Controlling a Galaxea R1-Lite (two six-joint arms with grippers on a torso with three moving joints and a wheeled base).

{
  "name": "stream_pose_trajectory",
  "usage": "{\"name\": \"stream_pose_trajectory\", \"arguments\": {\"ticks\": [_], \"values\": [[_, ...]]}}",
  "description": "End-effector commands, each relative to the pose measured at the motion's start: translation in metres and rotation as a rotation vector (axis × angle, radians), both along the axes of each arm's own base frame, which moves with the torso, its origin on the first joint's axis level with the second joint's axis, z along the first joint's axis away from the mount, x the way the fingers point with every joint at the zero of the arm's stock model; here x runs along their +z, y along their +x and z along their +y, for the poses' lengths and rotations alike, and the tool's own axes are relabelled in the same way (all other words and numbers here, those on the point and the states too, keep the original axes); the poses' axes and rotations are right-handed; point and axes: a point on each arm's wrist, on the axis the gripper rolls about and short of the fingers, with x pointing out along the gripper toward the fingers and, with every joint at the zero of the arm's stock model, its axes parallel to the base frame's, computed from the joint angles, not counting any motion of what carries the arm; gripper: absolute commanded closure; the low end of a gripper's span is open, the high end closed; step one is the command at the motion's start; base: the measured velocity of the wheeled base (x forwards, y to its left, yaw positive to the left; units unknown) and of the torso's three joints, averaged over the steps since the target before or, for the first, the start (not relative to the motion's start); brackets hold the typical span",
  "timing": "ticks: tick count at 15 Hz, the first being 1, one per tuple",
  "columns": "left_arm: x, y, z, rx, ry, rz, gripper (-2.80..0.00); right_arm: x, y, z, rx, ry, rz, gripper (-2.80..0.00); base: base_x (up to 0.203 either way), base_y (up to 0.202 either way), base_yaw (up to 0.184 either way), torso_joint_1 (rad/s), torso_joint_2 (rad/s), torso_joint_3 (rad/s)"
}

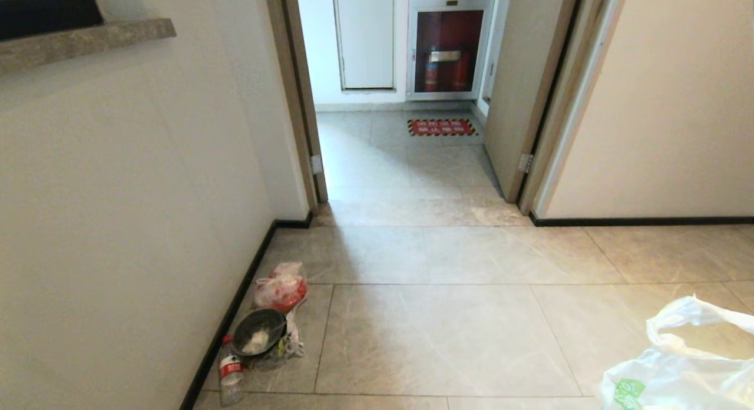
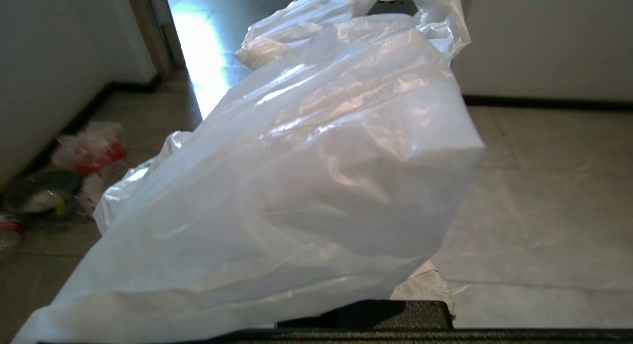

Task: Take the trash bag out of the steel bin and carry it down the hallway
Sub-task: Put the trash bag at the door

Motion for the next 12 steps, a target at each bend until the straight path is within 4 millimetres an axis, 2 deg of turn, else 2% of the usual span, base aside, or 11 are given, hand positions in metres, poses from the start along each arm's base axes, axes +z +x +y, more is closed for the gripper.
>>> {"name": "stream_pose_trajectory", "arguments": {"ticks": [1, 8, 10, 12], "values": [[0.0001, 0.0000, 0.0000, 0.000, 0.000, -0.001, 0.00, 0.0001, 0.0001, 0.0000, 0.001, -0.001, 0.000, 0.00, 0.063, 0.000, 0.005, 0.003, 0.00, 0.006], [0.0001, 0.0001, 0.0000, 0.000, -0.002, 0.000, 0.00, -0.0001, 0.0001, 0.0000, 0.001, -0.001, 0.002, 0.00, 0.000, 0.000, 0.000, 0.000, 0.00, 0.000], [0.0001, 0.0001, 0.0000, 0.000, -0.002, 0.000, 0.00, -0.0002, 0.0002, 0.0000, 0.001, -0.001, 0.002, 0.00, 0.007, -0.063, 0.021, 0.001, 0.00, -0.001], [0.0001, 0.0000, 0.0000, 0.000, 0.001, -0.001, 0.00, 0.0000, 0.0001, 0.0000, 0.001, -0.001, 0.001, 0.00, 0.001, -0.163, 0.000, 0.001, 0.00, 0.000]]}}
